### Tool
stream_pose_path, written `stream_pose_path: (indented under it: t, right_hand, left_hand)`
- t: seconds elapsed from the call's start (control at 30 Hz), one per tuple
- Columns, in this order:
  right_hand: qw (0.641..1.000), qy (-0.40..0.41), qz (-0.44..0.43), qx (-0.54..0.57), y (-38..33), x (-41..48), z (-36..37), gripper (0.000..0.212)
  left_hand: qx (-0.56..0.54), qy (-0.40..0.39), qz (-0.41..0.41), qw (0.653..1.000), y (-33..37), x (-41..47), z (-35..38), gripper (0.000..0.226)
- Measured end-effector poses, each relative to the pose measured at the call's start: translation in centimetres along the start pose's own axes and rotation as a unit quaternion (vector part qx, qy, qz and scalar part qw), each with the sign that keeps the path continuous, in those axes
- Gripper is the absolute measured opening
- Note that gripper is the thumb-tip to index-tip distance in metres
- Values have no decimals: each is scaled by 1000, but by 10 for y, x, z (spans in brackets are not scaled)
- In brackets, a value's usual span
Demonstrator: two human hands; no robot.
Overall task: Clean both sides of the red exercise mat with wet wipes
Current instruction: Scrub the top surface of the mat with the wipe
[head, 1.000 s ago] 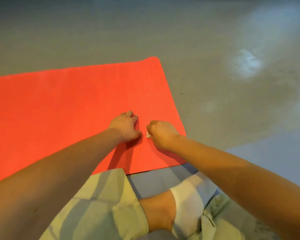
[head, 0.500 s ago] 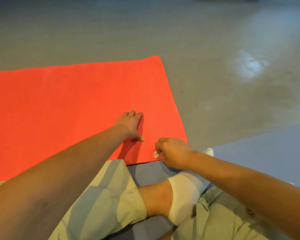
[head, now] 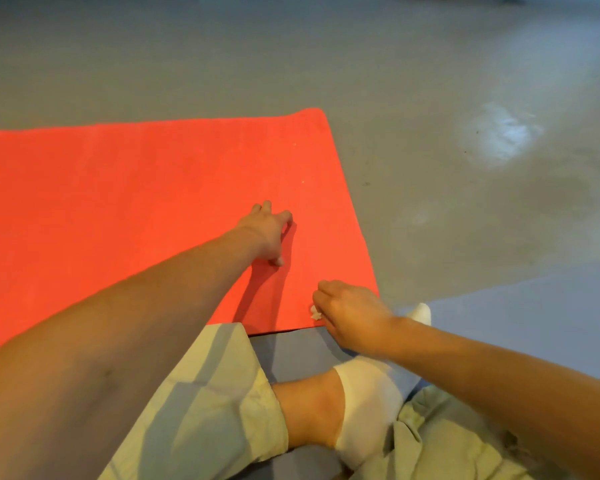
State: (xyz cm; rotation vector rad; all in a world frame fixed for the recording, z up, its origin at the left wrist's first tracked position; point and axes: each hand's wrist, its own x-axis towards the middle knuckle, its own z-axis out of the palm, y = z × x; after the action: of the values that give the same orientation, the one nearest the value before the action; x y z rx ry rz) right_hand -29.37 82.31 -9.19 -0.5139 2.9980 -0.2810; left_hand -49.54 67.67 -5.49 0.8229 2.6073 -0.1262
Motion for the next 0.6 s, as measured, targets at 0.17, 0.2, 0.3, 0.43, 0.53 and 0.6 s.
stream_pose_path:
  t: [0.17,0.2,0.3,0.43,0.53,0.6]
  right_hand:
    - [999,25,28,-5,17,42,-6,9]
    - [998,40,46,-5,22,58,-8,7]
    - [992,56,111,3,34,97,-16,9]
    - [991,51,126,-3,33,102,-18,11]
    - [996,28,84,1,26,76,-14,10]
    - [998,22,55,-8,23,58,-10,8]
  left_hand:
    - [6,-17,-11,1000,2,13,-2,133]
    - [5,-25,-12,1000,2,15,-3,134]
    - [15,-50,-6,999,1,21,-4,132]
    - [51,-57,17,997,0,26,-15,124]
    - [46,-43,33,997,-10,32,-19,122]
    - [30,-24,43,998,-18,35,-15,120]
